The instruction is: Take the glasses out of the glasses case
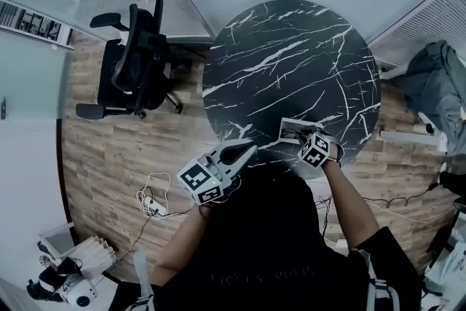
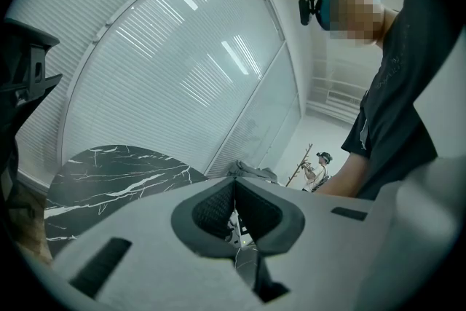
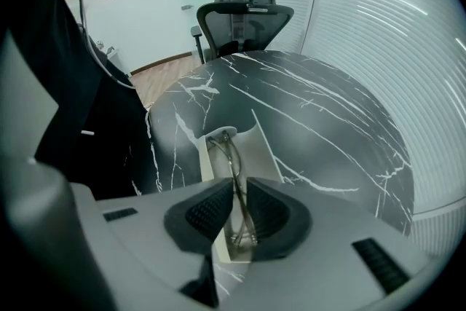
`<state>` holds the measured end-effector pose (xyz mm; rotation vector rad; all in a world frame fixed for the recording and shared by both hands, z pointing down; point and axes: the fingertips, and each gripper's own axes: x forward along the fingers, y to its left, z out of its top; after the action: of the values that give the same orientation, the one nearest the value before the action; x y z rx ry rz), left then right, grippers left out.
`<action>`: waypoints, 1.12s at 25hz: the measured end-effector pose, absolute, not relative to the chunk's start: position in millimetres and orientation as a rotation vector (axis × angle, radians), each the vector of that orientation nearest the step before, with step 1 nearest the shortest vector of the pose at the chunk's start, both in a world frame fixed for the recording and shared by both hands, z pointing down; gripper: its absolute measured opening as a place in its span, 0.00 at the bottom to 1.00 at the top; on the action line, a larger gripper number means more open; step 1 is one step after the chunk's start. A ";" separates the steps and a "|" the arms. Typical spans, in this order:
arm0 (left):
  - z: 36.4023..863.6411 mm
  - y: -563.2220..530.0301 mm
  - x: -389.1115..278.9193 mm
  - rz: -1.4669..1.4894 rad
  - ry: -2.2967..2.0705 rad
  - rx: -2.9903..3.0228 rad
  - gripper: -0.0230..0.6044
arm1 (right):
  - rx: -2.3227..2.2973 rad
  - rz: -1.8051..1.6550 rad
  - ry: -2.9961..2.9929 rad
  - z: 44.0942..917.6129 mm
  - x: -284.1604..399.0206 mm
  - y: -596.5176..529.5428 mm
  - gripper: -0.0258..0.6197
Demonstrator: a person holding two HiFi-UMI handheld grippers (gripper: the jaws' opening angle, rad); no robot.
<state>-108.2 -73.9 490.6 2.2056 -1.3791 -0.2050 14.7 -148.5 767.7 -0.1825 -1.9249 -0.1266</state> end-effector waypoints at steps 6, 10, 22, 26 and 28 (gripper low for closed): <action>492.0 -74.2 -108.6 -0.203 -1.374 2.208 0.07 | -0.223 -0.141 -1.882 781.2 15.9 -144.3 0.10; 494.6 -70.4 -110.4 -0.200 -1.373 2.199 0.07 | -0.207 -0.170 -1.864 786.2 16.1 -148.8 0.09; 491.9 -69.5 -109.0 -0.197 -1.354 2.222 0.07 | -0.180 -0.195 -1.861 776.4 15.9 -155.2 0.09; 488.7 -69.5 -109.0 -0.223 -1.360 2.213 0.07 | -0.143 -0.214 -1.888 765.9 16.1 -156.6 0.09; 486.6 -69.9 -109.0 -0.239 -1.362 2.215 0.07 | -0.126 -0.234 -1.899 760.3 16.4 -157.5 0.09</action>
<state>-109.0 -69.9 486.6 2.2151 -1.3617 -0.2394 16.4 -157.5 760.3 -0.1258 -1.8992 -0.2344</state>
